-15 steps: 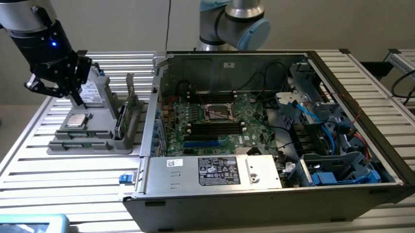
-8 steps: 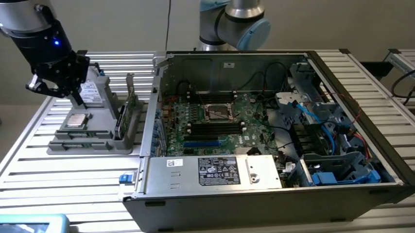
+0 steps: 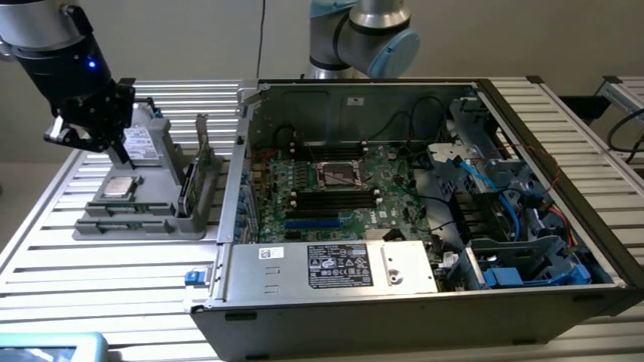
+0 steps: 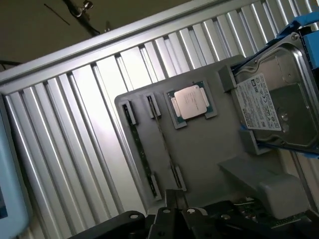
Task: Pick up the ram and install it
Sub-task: 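Pick up the ram and move it above insertion slot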
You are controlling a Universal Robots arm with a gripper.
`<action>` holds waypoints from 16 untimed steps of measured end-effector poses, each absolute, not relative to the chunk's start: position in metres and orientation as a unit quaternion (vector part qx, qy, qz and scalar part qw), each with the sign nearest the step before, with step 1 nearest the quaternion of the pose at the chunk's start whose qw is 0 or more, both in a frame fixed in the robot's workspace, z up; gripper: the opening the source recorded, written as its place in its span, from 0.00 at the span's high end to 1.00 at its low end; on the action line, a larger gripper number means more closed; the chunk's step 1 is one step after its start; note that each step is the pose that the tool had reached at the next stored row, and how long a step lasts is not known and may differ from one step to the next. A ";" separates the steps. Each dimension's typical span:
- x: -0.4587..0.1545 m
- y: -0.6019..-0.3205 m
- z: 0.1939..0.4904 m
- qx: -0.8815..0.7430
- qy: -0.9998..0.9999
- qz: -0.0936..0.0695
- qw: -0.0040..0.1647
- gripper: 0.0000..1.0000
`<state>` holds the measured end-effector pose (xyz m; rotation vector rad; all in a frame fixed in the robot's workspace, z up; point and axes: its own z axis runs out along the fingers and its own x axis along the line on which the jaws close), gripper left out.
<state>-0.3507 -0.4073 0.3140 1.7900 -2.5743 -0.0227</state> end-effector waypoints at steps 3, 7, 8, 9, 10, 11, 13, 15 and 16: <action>-0.351 -0.407 0.314 0.593 -0.805 -0.007 0.003 0.89; -0.351 -0.407 0.314 0.622 -0.783 -0.007 0.004 0.89; -0.351 -0.407 0.314 0.629 -0.777 -0.007 0.004 0.89; -0.351 -0.407 0.314 0.636 -0.772 -0.007 0.004 0.89; -0.351 -0.407 0.314 0.643 -0.766 -0.007 0.004 0.89; -0.351 -0.407 0.314 0.650 -0.760 -0.007 0.004 0.89; -0.351 -0.407 0.314 0.664 -0.748 -0.007 0.004 0.89; -0.351 -0.407 0.314 0.677 -0.736 -0.007 0.004 0.89; -0.351 -0.407 0.314 0.684 -0.729 -0.007 0.004 0.89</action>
